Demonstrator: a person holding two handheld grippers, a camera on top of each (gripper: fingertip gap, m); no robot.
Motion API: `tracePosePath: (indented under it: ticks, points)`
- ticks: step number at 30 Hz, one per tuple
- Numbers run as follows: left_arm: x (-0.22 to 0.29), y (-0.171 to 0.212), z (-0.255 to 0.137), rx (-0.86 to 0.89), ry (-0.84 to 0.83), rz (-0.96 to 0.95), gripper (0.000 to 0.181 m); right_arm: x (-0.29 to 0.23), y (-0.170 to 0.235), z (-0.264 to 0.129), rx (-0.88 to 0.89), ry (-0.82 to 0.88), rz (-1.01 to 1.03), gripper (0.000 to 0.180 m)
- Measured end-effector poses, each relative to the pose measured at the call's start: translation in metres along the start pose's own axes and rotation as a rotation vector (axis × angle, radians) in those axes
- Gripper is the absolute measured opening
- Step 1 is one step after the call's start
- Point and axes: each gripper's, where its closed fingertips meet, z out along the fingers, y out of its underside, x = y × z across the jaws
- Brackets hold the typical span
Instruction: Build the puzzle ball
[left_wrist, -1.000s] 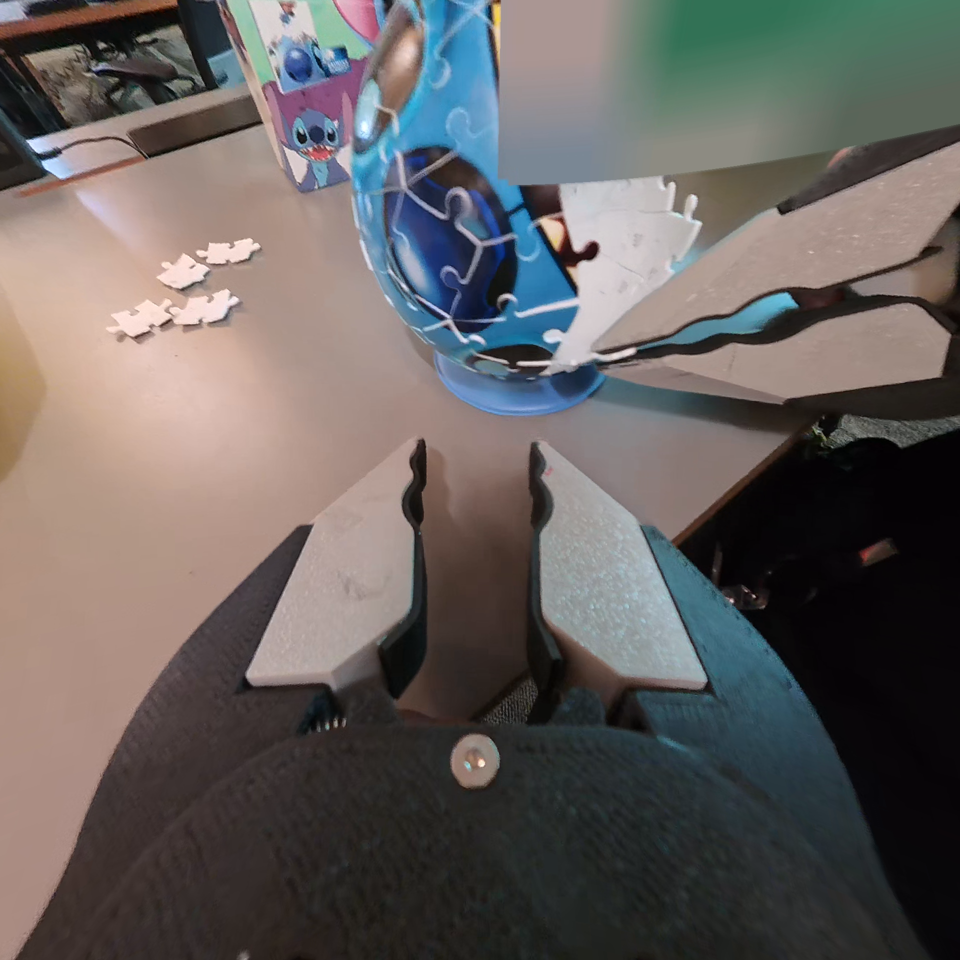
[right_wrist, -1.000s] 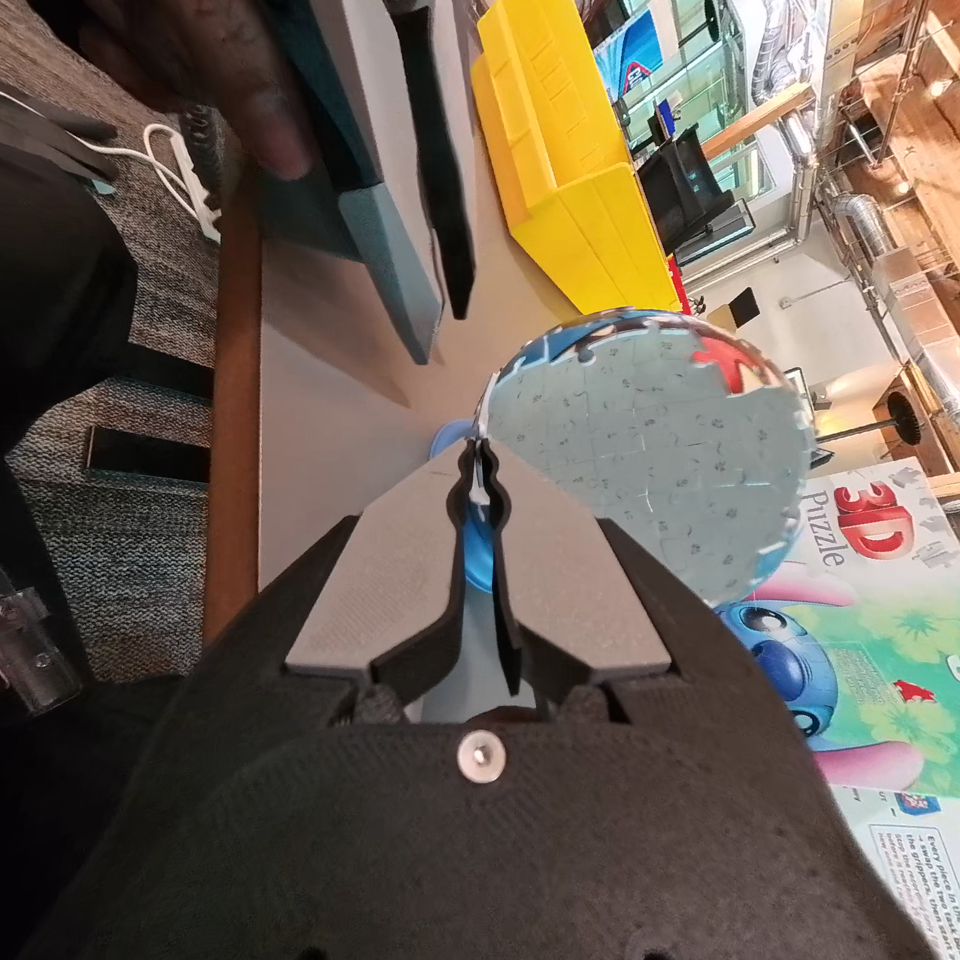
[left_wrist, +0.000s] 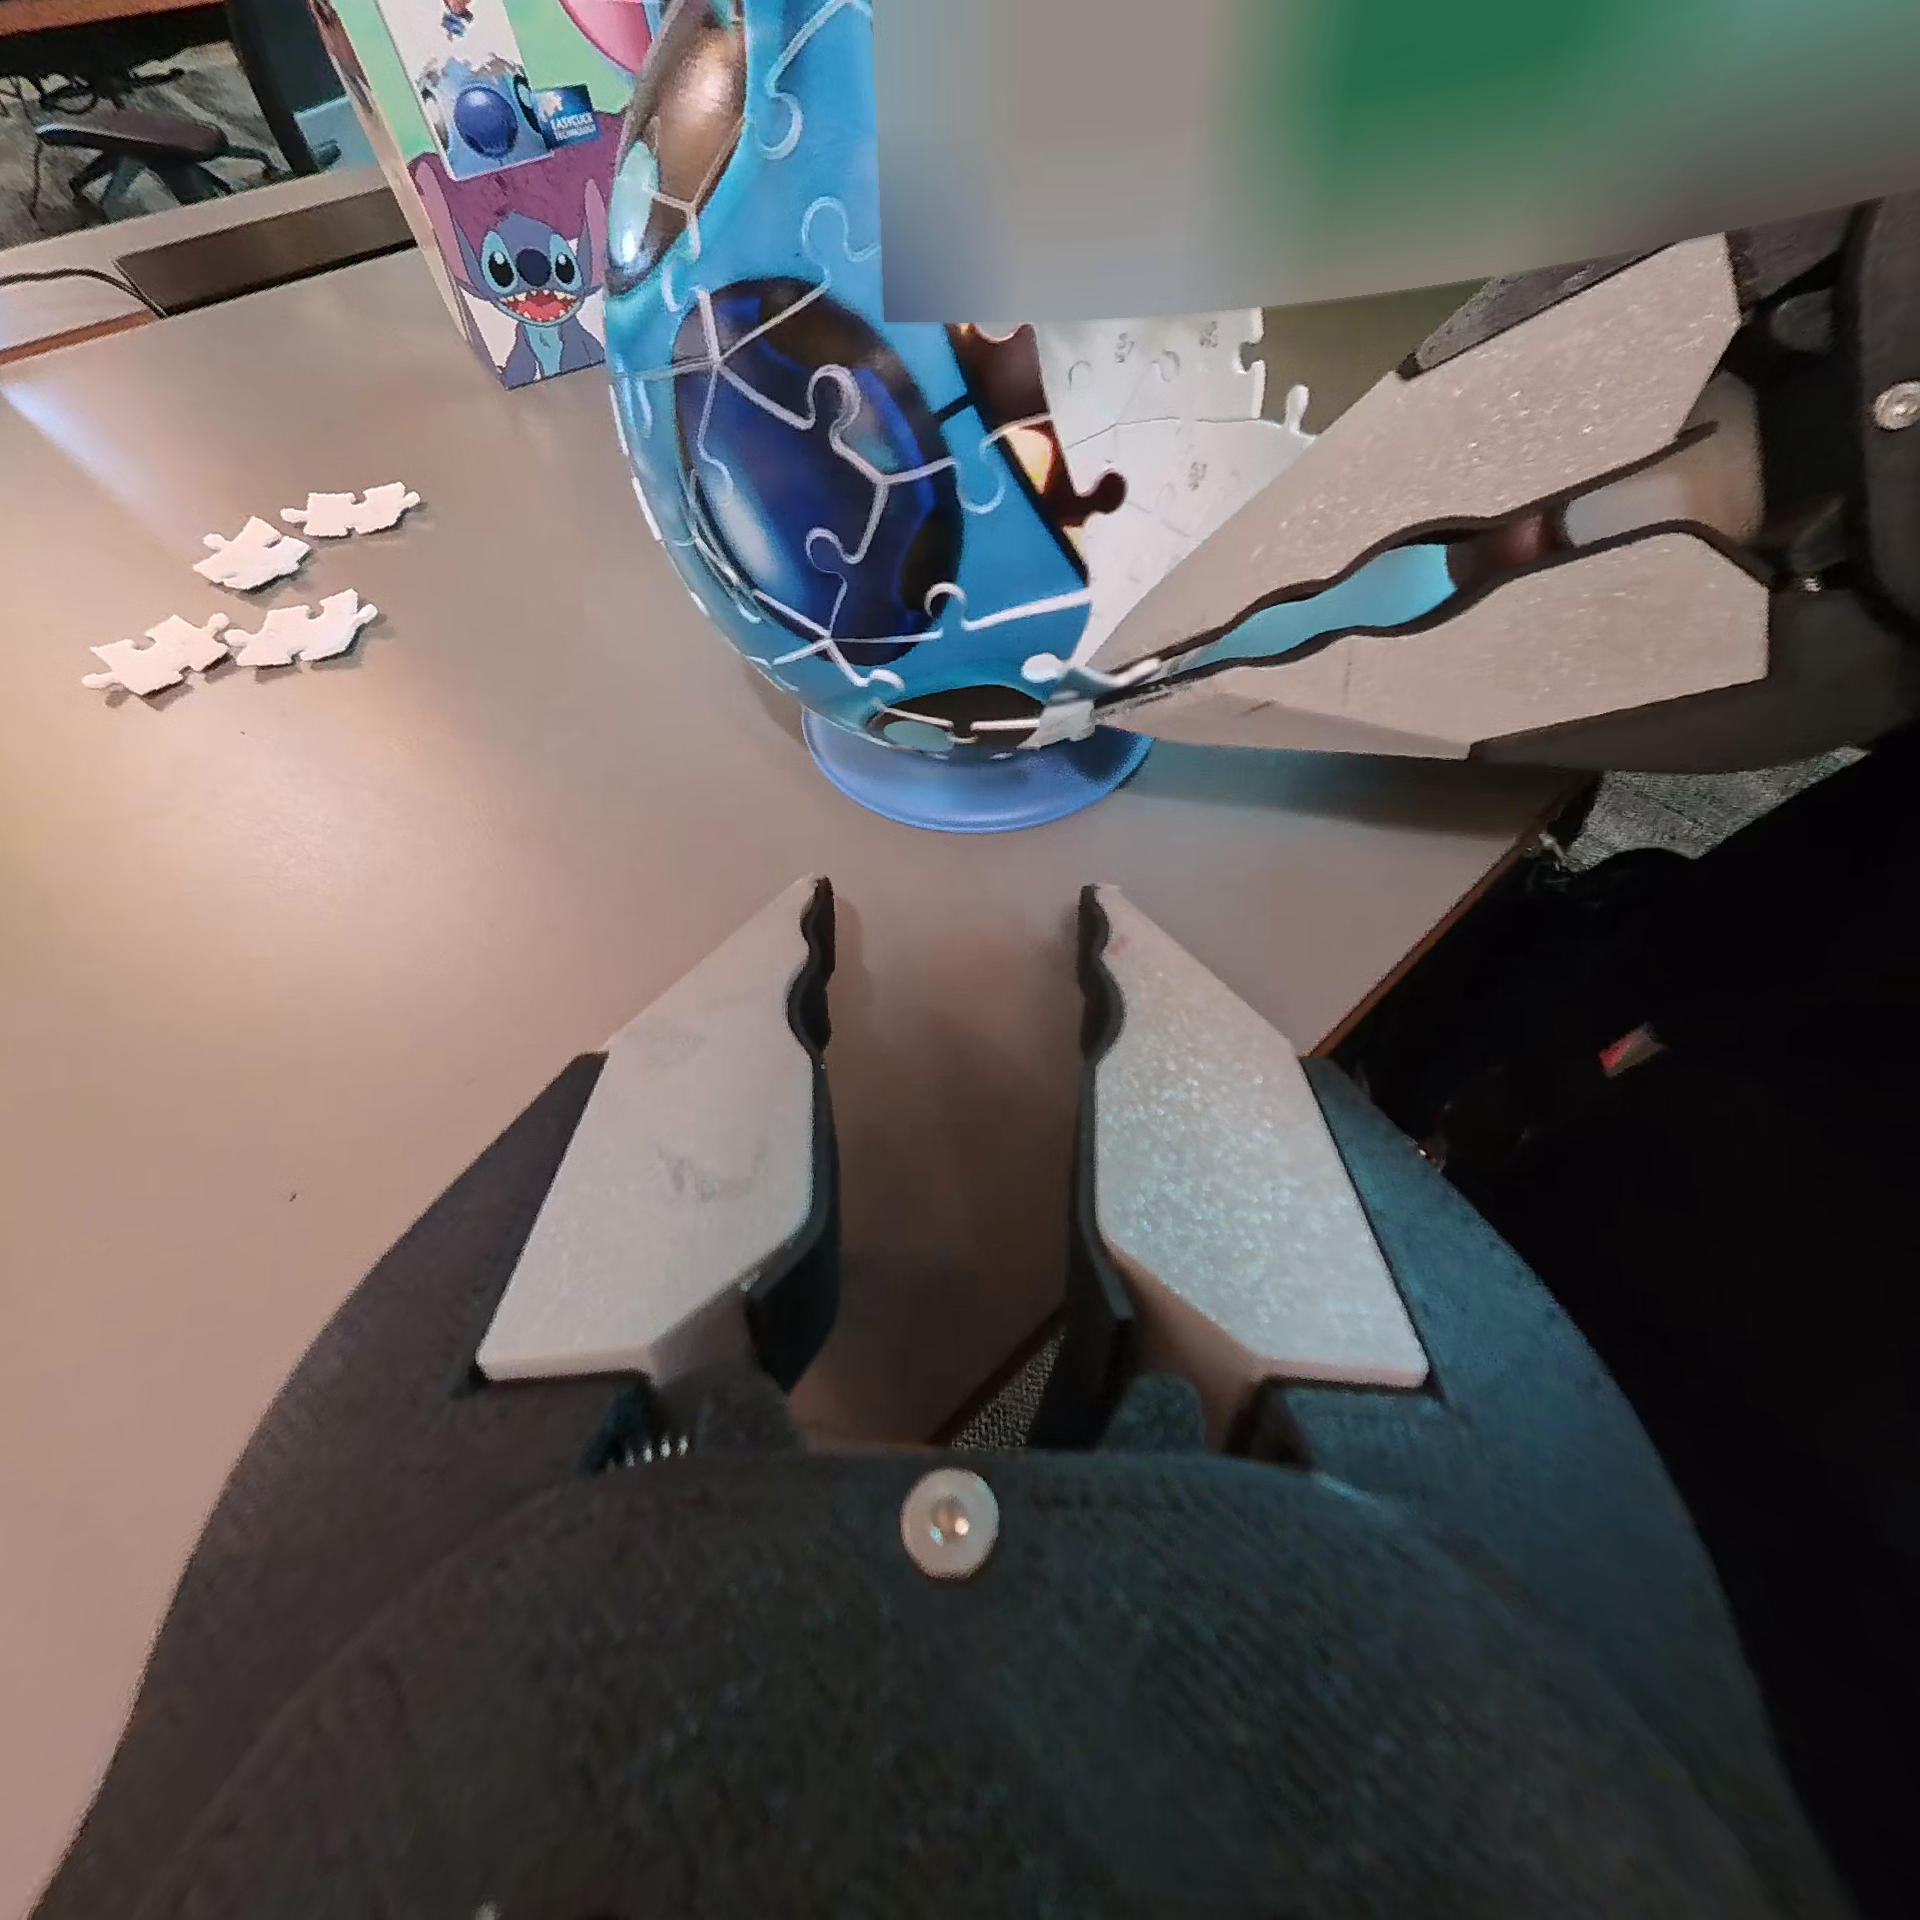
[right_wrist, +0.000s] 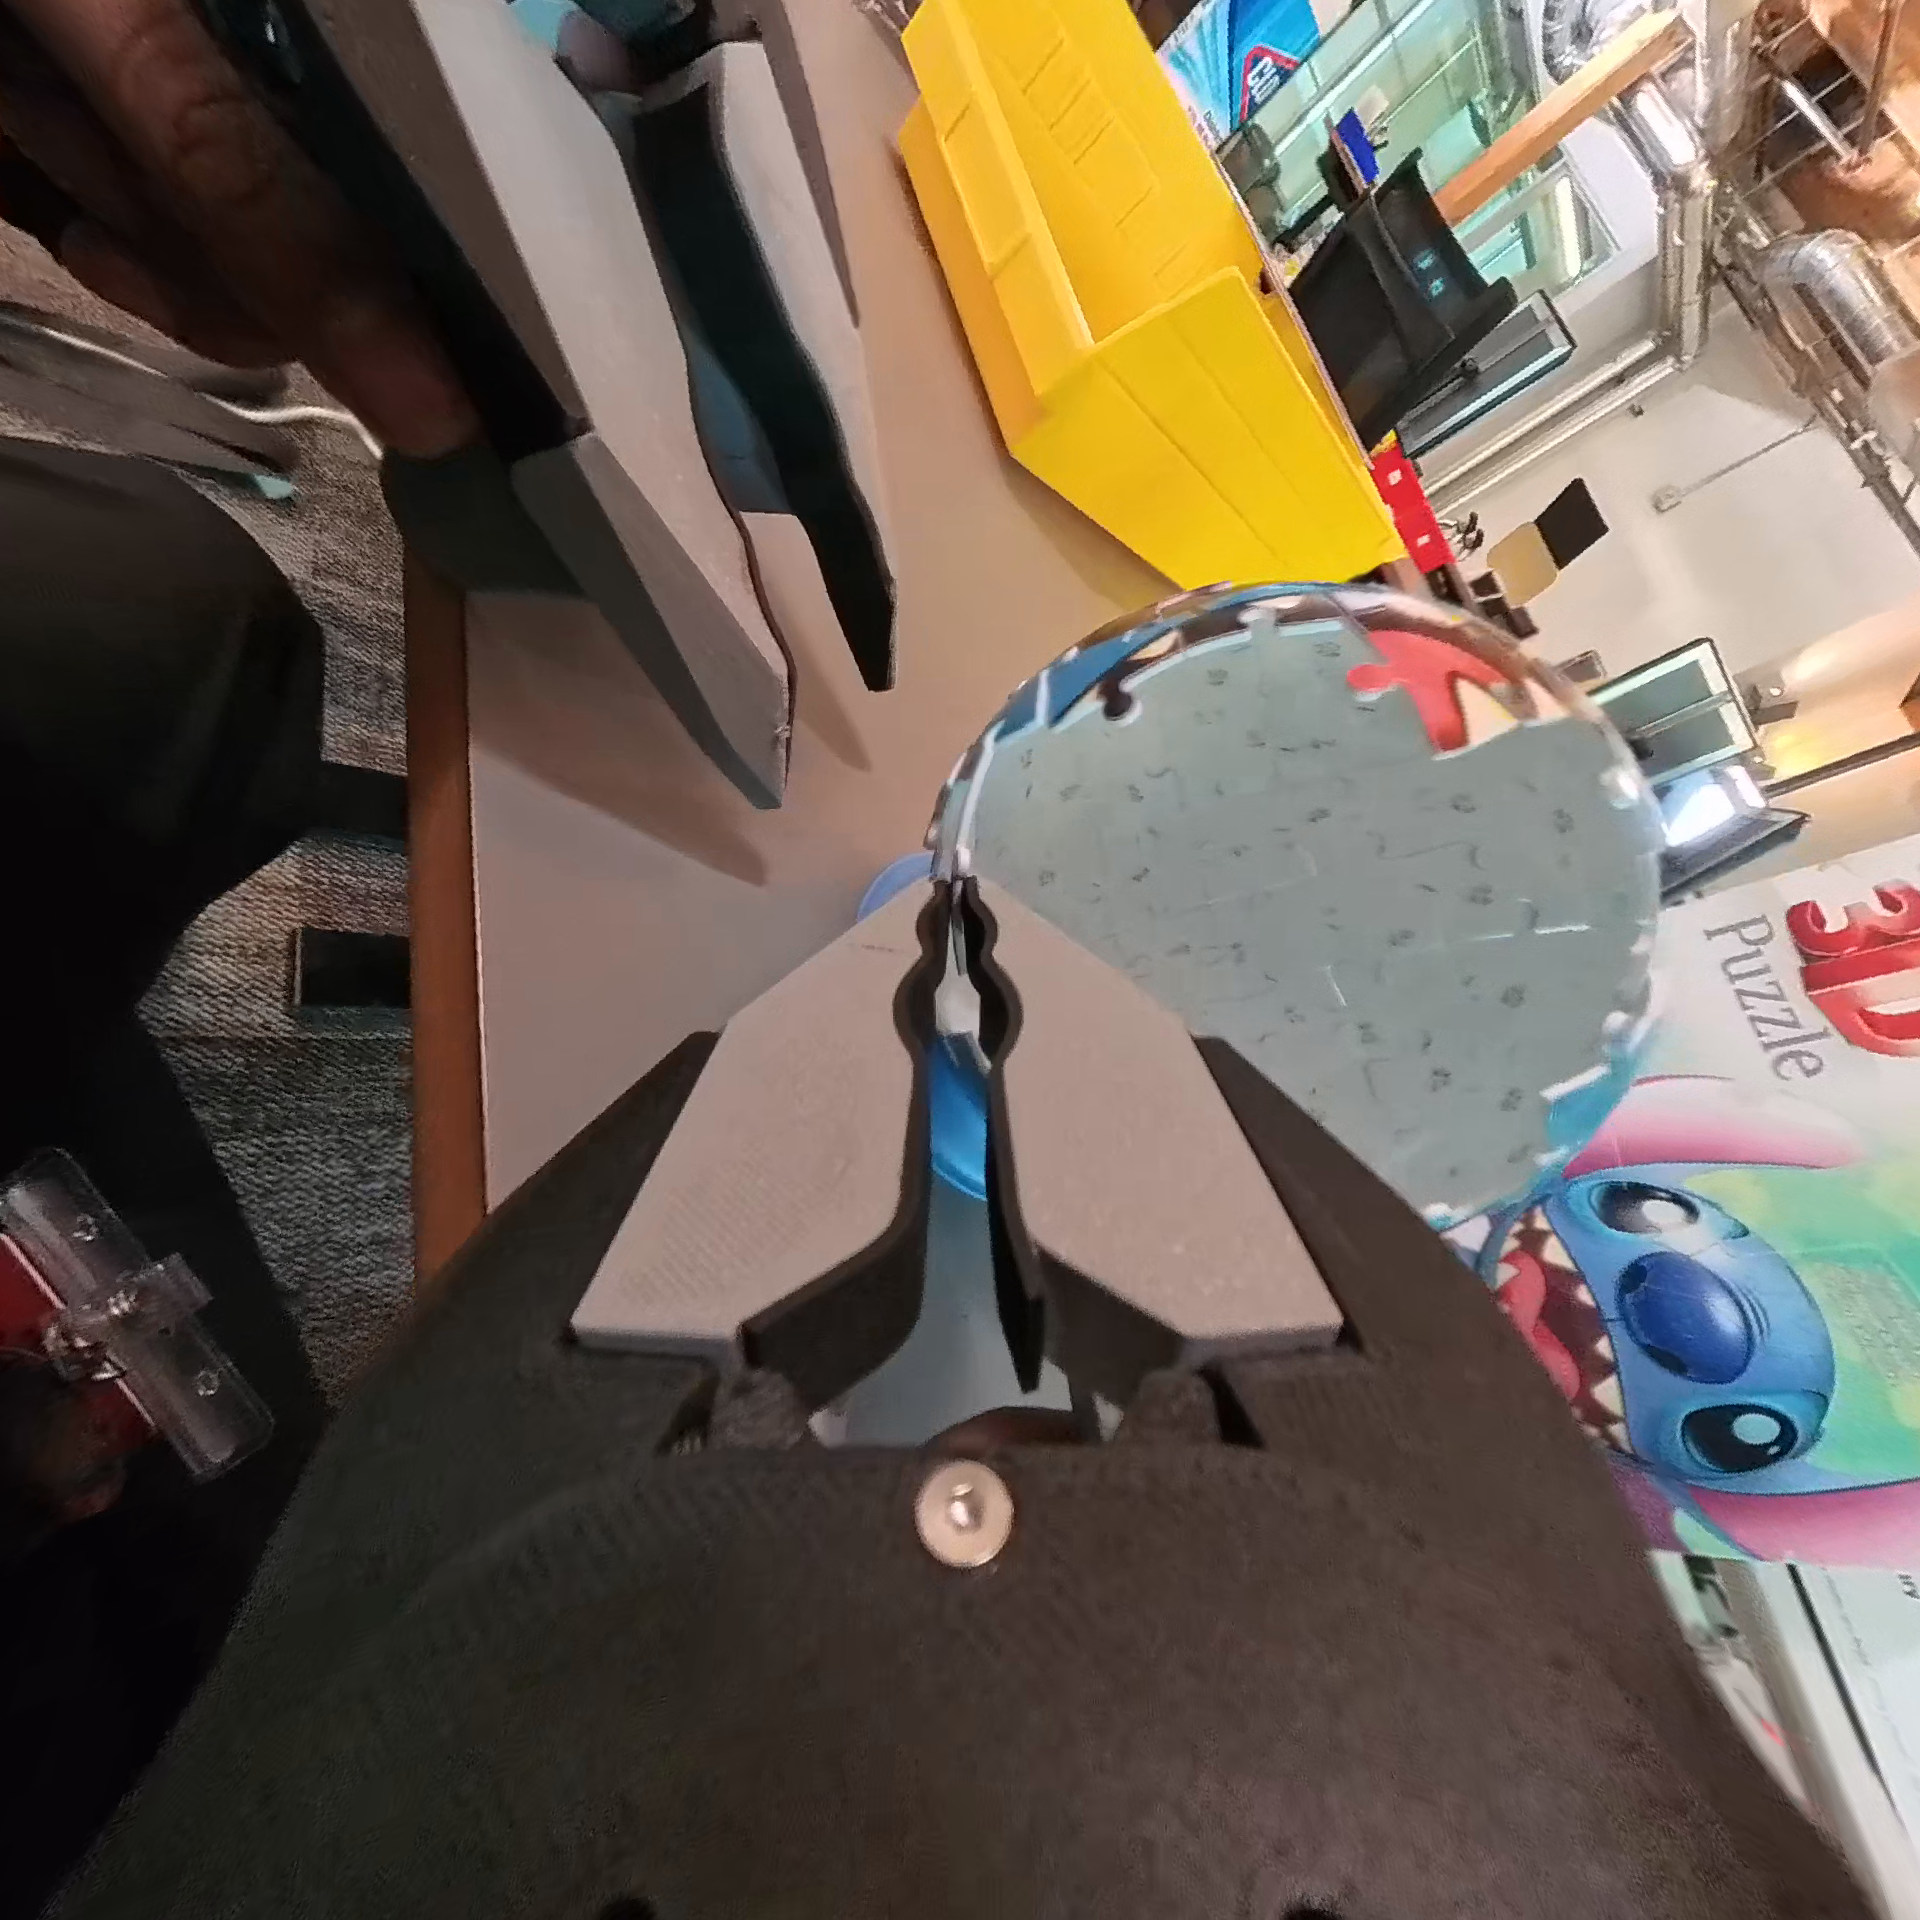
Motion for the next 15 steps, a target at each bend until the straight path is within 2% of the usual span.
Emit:
tracePosePath:
  ticks: [11,15]
  points:
    - [-0.0006,0.0,-0.0002,-0.002,-0.001,-0.01,0.044,0.0013,-0.001,-0.0063,-0.019,-0.054,0.175,0.0]
    - [-0.0002,-0.0003,-0.0001,0.001,0.002,-0.01,0.044,0.0045,0.0014,-0.0069,-0.046,-0.018,0.198,0.0]
